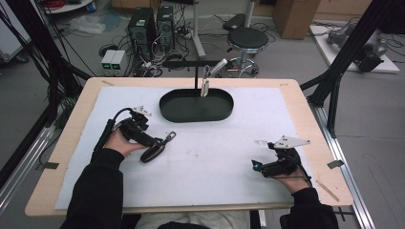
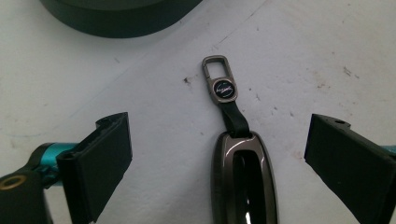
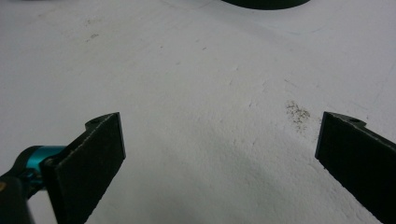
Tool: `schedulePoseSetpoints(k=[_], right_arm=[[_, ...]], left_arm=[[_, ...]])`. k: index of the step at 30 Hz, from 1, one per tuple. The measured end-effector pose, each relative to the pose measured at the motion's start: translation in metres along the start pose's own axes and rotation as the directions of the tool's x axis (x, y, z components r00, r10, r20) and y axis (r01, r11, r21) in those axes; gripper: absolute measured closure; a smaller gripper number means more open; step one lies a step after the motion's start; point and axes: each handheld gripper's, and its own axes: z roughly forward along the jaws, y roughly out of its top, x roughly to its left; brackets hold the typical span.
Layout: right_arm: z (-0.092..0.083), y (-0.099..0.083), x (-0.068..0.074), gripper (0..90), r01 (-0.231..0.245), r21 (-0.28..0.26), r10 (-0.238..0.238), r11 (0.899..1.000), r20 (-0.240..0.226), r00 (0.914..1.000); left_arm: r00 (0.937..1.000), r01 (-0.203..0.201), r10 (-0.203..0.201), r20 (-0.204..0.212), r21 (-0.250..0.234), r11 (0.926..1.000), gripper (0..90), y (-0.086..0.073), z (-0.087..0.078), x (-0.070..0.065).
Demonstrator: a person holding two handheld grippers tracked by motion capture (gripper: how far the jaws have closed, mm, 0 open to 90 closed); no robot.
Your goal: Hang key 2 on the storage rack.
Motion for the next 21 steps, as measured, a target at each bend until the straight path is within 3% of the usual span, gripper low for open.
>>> schedulePoseSetpoints(k=[9,15,18,21], right_arm=[[0.000,0.001,0.000,0.7,0.006,-0.009,-0.006,1.000,0.010,0.9999],[-0.001,0.002,0.001,0.7,0.009,-0.009,-0.009,1.000,0.012,0.9999],[-0.002,0.001,0.000,0.7,0.007,-0.011,-0.006,1.000,0.014,0.9999],[-0.003,0.000,0.001,0.7,0.002,-0.013,-0.002,1.000,0.015,0.9999]], left_arm=[[1.0000,-0.004,0.004,-0.007,0.063,0.9980,8.8,0.010,0.012,-0.006],[0.9974,-0.072,0.073,0.001,0.095,0.9928,12.5,0.021,0.021,-0.019],[0.9965,-0.083,0.084,-0.005,0.133,0.9877,13.1,0.020,0.027,-0.020],[0.9968,-0.077,0.079,-0.008,0.137,0.9875,14.0,0.020,0.031,-0.021]])
